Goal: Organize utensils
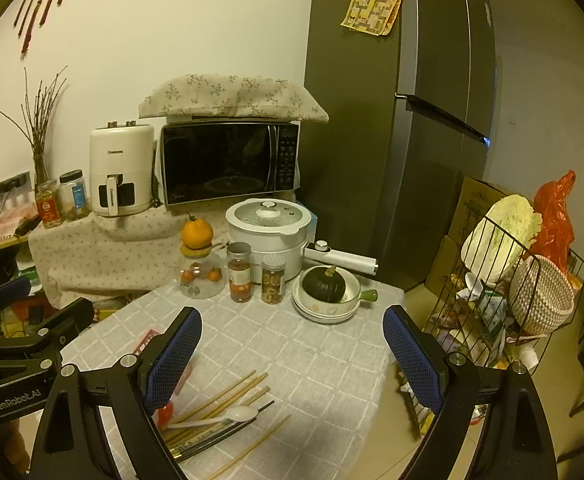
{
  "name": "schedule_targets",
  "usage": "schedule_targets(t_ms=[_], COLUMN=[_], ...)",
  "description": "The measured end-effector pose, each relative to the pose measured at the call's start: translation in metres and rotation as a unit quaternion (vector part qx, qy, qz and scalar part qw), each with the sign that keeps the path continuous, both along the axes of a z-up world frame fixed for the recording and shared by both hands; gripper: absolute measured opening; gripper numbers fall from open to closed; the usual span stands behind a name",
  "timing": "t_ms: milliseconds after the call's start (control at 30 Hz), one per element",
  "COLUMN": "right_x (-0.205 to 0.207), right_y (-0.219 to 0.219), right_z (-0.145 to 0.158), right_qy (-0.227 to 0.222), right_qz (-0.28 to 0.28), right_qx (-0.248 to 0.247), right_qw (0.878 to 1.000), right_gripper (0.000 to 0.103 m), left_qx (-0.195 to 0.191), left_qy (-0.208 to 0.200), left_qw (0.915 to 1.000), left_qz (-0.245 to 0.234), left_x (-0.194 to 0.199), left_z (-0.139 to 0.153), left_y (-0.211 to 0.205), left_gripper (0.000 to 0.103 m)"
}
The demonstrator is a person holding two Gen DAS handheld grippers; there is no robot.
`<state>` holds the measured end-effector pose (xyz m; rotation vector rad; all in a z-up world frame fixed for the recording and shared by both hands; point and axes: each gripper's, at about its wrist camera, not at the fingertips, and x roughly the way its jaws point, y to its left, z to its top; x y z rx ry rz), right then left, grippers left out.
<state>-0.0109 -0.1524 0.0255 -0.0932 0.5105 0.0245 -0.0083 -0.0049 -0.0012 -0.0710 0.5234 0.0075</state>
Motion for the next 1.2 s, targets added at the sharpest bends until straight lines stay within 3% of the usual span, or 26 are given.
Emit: schedule_targets(t_ms=[1200], right_x=[0.003], right_y=[-0.0009], right_z=[-0.0035], right_qy=[0.006], right_qz=[0.002], right_qx=[0.004], right_qw=[1.0], right_gripper=[0.093], left_qx=[-0.004], left_qy=[0.011], left_qw=[0.9999], left_qz=[0.001], left_x=[0.0013], left_z=[-0.0066], left_y=[0.0053], left_gripper=[0.102])
